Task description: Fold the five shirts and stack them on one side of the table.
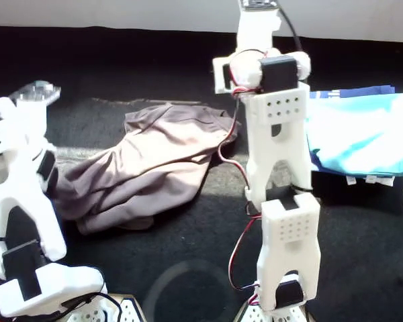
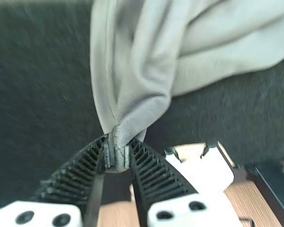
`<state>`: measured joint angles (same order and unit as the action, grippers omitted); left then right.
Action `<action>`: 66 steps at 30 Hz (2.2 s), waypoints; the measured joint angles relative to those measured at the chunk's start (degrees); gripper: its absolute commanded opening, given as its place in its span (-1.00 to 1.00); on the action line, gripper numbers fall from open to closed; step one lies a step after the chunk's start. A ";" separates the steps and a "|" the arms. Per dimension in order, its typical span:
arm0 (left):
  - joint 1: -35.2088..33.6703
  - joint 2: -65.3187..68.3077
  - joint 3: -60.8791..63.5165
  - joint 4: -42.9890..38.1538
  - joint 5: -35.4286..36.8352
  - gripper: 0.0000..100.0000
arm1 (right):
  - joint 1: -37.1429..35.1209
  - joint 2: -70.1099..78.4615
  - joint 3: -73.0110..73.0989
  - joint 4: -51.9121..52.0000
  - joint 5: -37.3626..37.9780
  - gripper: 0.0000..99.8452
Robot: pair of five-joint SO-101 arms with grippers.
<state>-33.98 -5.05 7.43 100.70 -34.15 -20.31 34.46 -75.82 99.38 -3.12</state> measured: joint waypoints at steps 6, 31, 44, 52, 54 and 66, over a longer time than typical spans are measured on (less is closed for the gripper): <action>-9.67 0.00 5.54 -2.11 -2.02 -0.98 | -6.33 9.49 1.76 -9.67 0.00 -0.50; -21.36 0.00 3.52 -3.52 -7.74 -0.98 | -17.41 28.75 -5.45 0.26 0.00 -0.99; -21.63 0.00 3.52 -3.52 -7.74 -0.98 | -13.89 12.84 2.37 1.05 0.18 -0.98; -27.96 0.00 3.52 -3.08 -17.49 -0.98 | -13.71 -5.10 36.04 -2.46 2.55 -0.94; -29.98 0.00 3.52 -3.08 -19.43 -0.98 | -13.80 -7.38 39.65 -6.07 2.55 -0.79; -35.16 0.00 4.66 -3.25 -23.82 -0.98 | -20.48 -8.79 42.29 -23.56 2.55 -0.49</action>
<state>-69.14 -5.05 12.09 97.45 -57.98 -40.79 25.67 -33.54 75.82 -0.57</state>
